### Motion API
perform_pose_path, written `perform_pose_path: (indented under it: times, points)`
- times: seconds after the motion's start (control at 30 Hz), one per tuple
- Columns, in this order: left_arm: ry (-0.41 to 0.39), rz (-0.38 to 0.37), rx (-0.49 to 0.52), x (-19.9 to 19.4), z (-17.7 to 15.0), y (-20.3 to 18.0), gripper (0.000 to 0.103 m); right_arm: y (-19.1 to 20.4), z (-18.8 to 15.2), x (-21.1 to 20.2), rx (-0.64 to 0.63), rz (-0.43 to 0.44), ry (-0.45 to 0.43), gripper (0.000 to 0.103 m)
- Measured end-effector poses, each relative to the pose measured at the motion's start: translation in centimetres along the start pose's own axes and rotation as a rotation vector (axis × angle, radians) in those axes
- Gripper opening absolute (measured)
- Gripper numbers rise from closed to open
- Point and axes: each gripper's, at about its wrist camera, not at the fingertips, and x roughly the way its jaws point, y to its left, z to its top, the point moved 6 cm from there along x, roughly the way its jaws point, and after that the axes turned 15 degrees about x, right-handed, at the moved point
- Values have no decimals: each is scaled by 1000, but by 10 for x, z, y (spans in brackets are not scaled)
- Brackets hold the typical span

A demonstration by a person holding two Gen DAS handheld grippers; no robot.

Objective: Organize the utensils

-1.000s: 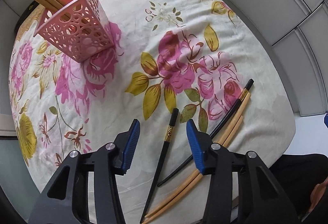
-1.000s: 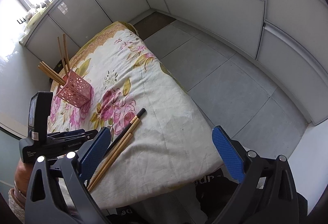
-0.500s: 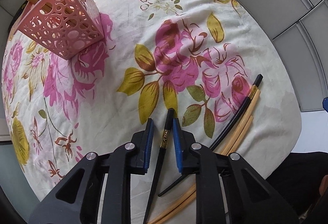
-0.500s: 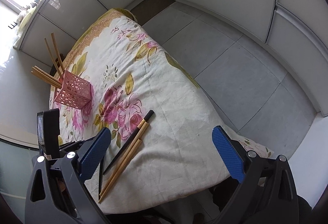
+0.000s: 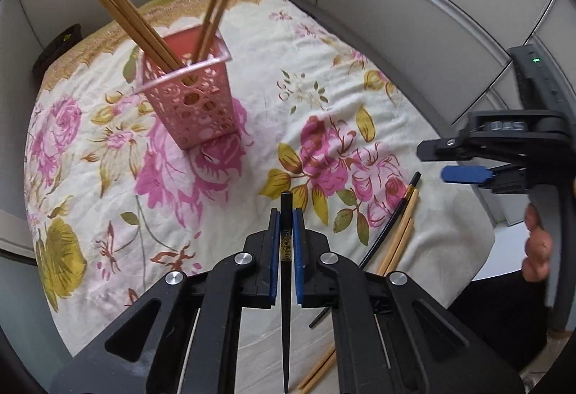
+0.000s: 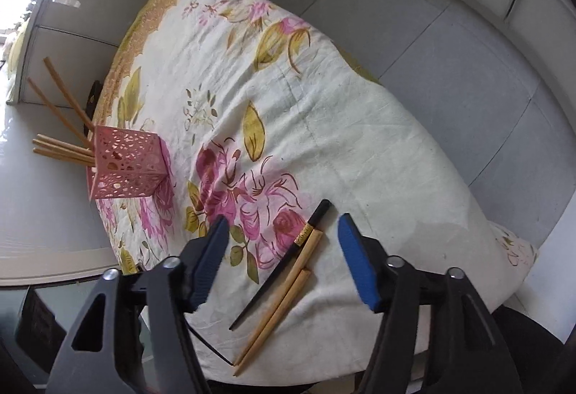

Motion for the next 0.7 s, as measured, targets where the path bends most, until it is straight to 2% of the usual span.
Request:
perform_pose_path:
  times: [0.03, 0.17, 0.3, 0.5, 0.53, 0.6, 0.7]
  points:
    - [-20, 1, -4, -10, 0, -1, 6, 0, 2, 7, 18, -18, 16, 46]
    - [-81, -4, -10, -33, -1, 3, 6, -1, 8, 24, 66, -96, 21, 36]
    - [-113, -9, -1, -44, -2, 4, 6, 2, 4, 35, 87, -186, 49, 35]
    - [-153, -8, -32, -54, -3, 20, 6, 17, 2, 43, 51, -303, -3, 38]
    - [-159, -4, -35, -57, -3, 21, 6, 22, 1, 45, 36, -328, -23, 35]
    - [-178, 9, -48, -62, -3, 25, 6, 32, -2, 49, -21, -369, -84, 11]
    - [-218, 31, -74, -73, -4, 33, 6, 47, -9, 55, -68, -336, -141, 10]
